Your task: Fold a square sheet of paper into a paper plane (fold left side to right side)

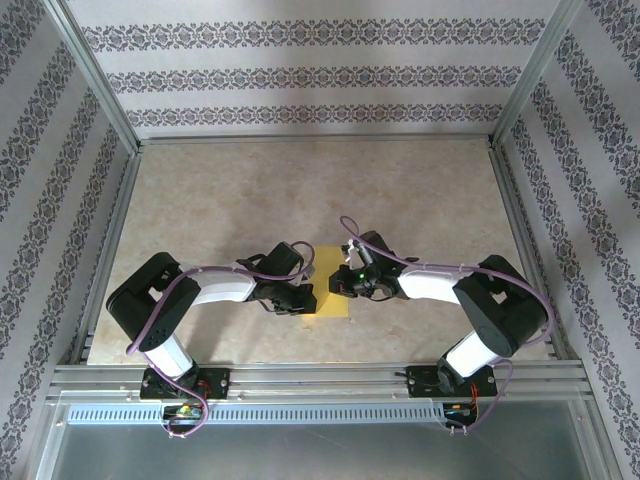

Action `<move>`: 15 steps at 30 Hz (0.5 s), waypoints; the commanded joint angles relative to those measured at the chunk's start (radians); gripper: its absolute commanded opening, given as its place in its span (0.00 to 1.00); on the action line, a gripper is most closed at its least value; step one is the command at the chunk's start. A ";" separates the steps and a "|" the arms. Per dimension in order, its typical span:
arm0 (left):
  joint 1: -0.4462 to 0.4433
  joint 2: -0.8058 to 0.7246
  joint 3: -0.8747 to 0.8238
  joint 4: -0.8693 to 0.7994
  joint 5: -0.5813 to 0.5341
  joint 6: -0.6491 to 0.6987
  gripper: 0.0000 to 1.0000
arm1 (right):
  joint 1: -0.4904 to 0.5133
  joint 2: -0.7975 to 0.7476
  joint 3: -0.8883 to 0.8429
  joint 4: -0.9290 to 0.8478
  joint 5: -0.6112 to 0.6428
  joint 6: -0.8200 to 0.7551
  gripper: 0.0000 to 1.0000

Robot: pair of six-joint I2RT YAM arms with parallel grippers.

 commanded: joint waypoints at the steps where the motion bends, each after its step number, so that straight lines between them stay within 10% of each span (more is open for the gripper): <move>1: -0.017 0.003 -0.004 -0.107 -0.045 -0.002 0.05 | -0.003 0.031 0.039 0.016 0.019 0.002 0.00; 15: -0.016 -0.064 0.083 -0.088 0.015 -0.017 0.11 | -0.033 0.092 -0.004 -0.039 0.035 -0.018 0.00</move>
